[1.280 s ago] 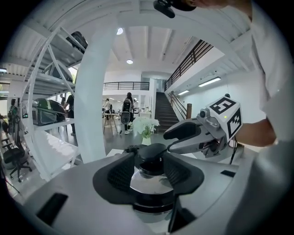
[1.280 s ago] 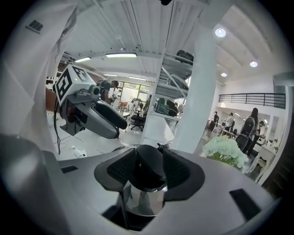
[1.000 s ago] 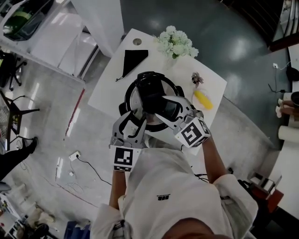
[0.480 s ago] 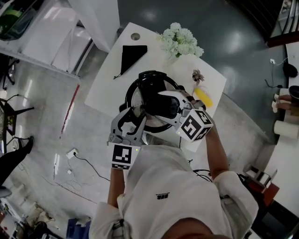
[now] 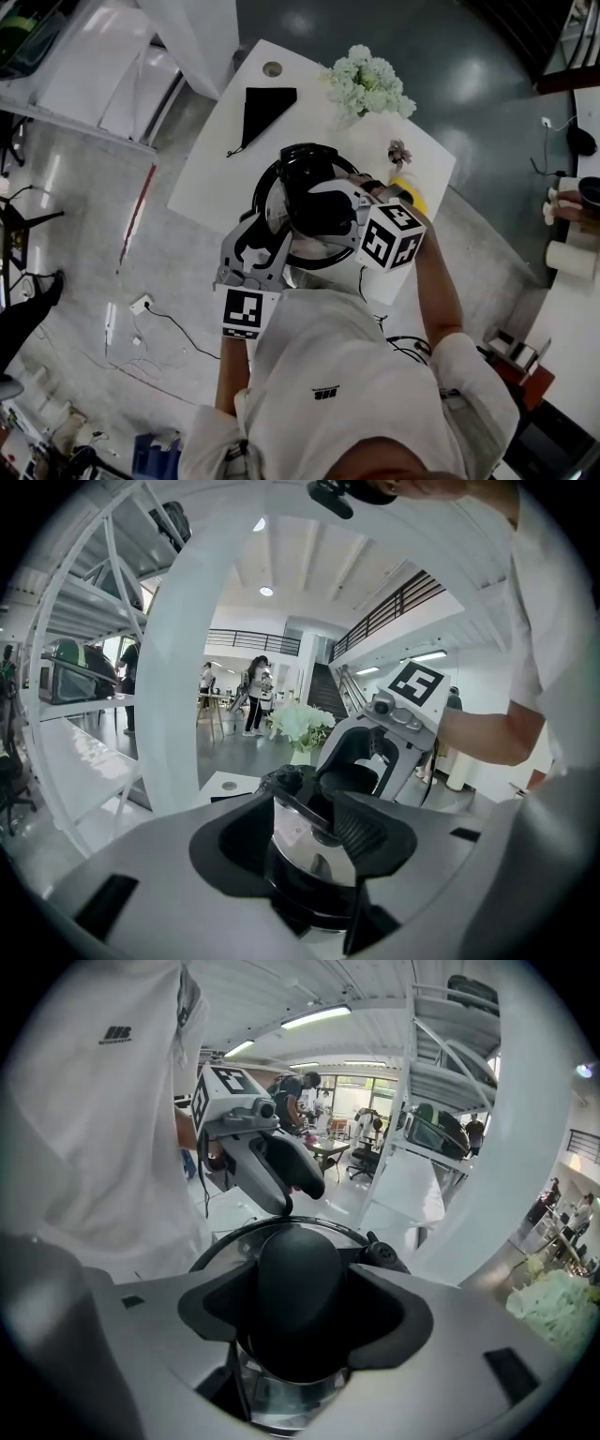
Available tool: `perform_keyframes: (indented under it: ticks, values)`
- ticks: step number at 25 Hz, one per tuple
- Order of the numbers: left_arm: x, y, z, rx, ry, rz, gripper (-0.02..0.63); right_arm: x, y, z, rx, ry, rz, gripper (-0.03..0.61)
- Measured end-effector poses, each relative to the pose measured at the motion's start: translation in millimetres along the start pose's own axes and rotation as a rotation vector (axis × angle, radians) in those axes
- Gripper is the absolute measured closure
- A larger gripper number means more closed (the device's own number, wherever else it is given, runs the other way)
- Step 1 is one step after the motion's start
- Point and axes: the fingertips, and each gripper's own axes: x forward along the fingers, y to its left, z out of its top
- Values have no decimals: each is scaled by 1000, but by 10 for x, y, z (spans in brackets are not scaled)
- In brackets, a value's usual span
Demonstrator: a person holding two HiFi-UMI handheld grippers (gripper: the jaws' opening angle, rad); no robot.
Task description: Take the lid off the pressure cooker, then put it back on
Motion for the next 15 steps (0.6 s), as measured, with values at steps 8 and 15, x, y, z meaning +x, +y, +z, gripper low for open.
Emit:
perform_keyframes:
  ticks: [8, 15]
  values:
    - [84, 35, 2, -2, 4, -3, 400, 53, 27, -3, -19, -6, 102, 298]
    - [146, 35, -10, -1, 10, -8, 402, 58, 21, 1, -9, -35, 97, 302]
